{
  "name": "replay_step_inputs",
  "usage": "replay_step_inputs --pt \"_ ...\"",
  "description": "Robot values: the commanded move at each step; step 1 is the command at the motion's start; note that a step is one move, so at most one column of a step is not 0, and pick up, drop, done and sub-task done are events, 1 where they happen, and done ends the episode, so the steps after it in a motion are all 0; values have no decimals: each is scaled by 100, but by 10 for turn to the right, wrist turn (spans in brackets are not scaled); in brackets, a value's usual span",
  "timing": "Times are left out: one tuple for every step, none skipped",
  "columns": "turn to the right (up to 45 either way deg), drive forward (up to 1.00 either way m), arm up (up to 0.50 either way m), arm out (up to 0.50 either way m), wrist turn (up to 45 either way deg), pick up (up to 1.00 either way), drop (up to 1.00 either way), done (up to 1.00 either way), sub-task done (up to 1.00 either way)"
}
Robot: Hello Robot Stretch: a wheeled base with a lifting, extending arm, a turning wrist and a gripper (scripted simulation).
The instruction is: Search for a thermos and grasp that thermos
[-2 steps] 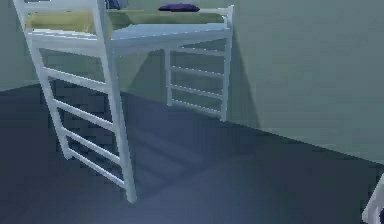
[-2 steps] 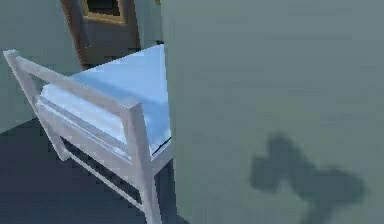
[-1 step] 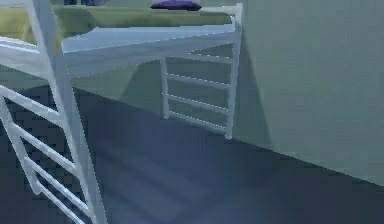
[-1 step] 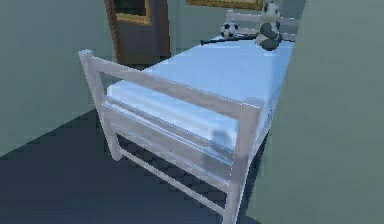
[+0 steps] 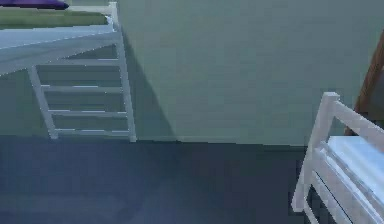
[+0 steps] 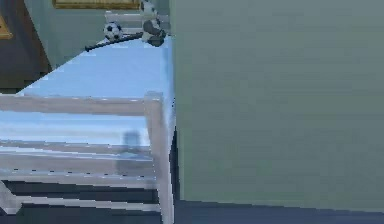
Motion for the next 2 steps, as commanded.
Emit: replay_step_inputs --pt "0 100 0 0 0 0 0 0 0" --pt "60 0 0 0 0 0 0 0 0"
